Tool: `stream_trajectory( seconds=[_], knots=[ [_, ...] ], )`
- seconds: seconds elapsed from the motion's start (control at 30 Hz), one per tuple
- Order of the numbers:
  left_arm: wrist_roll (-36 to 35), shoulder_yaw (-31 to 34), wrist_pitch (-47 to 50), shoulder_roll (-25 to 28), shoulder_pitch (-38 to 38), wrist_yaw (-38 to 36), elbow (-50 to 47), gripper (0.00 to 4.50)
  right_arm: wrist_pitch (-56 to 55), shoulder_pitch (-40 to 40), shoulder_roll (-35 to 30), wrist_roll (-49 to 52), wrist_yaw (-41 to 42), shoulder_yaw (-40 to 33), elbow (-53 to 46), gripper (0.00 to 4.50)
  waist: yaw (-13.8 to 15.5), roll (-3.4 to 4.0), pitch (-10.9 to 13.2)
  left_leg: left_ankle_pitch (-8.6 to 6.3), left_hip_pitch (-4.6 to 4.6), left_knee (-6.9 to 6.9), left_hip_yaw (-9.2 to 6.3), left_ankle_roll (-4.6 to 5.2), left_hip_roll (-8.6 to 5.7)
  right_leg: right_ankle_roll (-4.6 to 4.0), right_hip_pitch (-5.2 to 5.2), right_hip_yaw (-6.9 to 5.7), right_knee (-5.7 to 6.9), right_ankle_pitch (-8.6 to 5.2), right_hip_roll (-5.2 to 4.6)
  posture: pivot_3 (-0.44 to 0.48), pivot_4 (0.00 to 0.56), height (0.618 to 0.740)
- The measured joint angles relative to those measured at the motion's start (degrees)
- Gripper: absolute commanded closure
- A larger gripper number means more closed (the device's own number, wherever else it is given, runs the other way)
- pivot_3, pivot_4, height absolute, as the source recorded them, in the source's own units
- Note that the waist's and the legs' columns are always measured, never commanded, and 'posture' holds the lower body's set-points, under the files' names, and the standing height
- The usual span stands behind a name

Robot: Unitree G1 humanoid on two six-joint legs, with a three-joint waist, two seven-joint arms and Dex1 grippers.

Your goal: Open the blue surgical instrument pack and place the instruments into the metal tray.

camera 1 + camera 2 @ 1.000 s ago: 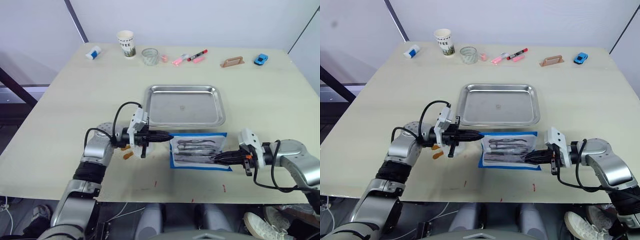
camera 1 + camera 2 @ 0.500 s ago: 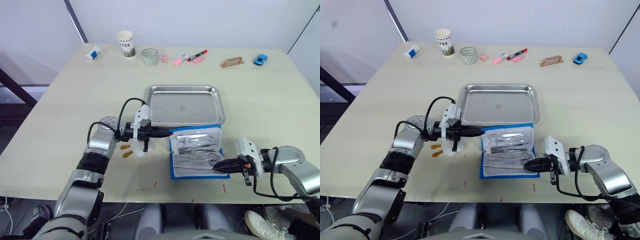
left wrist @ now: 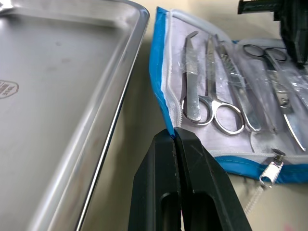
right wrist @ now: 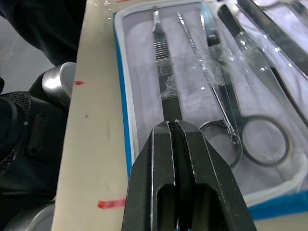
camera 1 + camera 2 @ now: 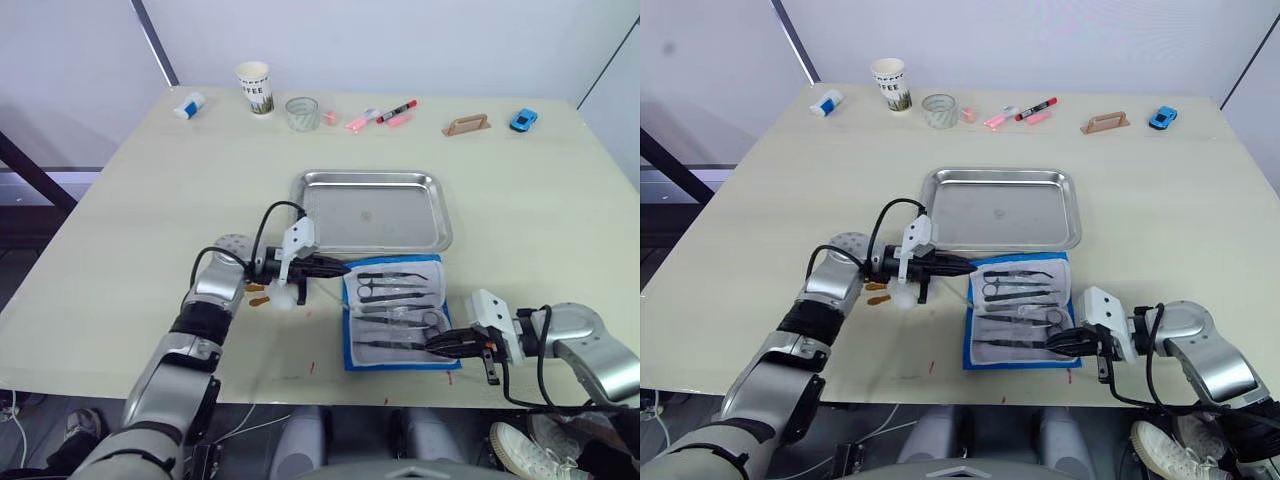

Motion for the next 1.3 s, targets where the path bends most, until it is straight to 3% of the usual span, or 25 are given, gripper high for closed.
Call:
stream_trajectory(
  seconds=[0.67, 0.77, 0.9, 1.0, 1.3],
  knots=[
    [2.04, -0.26, -4.12, -0.36, -0.56, 0.31, 2.79, 4.5, -2.4, 0.41, 0.58, -1.94, -1.74, 0.56, 1.04, 4.41, -0.18, 0.02, -0.19, 0.0, 0.15, 0.0, -0.07, 0.0, 0.01, 0.0, 0.17, -0.04, -0.02, -0.01, 0.03, 0.0, 0.15, 0.74],
    [1.11, 0.27, -2.0, -0.07, 0.12, 0.36, 1.28, 3.61, -2.27, 0.41, 0.58, -1.89, -1.75, 0.58, 0.99, 4.5, -0.22, 0.02, -0.2, 0.0, 0.15, 0.0, -0.07, 0.0, 0.01, 0.0, 0.17, -0.04, -0.02, -0.01, 0.03, 0.0, 0.15, 0.74],
    [-0.53, 0.75, 0.74, 1.21, 2.7, 0.04, -3.64, 1.86, -1.83, 0.55, 0.6, -1.74, -1.86, 0.62, 0.6, 4.5, -0.28, 0.03, -0.2, 0.0, 0.15, 0.0, -0.08, 0.01, 0.03, -0.01, 0.16, -0.04, -0.02, -0.01, 0.03, 0.0, 0.15, 0.74],
    [-2.93, 1.96, 3.92, 3.11, 6.03, -0.72, -9.28, 0.31, -1.32, 0.69, 0.61, -1.32, -1.94, 0.63, 0.45, 4.5, -0.36, 0.03, -0.2, 0.0, 0.15, -0.01, -0.08, 0.0, 0.05, -0.01, 0.16, -0.05, -0.02, -0.01, 0.04, 0.0, 0.15, 0.74],
    [-13.48, 8.2, 12.74, 9.13, 16.92, -2.22, -24.46, 0.31, -0.14, 0.09, 0.62, -0.87, -2.07, 1.09, 0.41, 4.5, -0.38, 0.03, -0.18, 0.0, 0.14, -0.02, -0.08, 0.0, 0.1, -0.04, 0.14, -0.07, -0.02, -0.03, 0.04, 0.0, 0.15, 0.74]
  ],
)
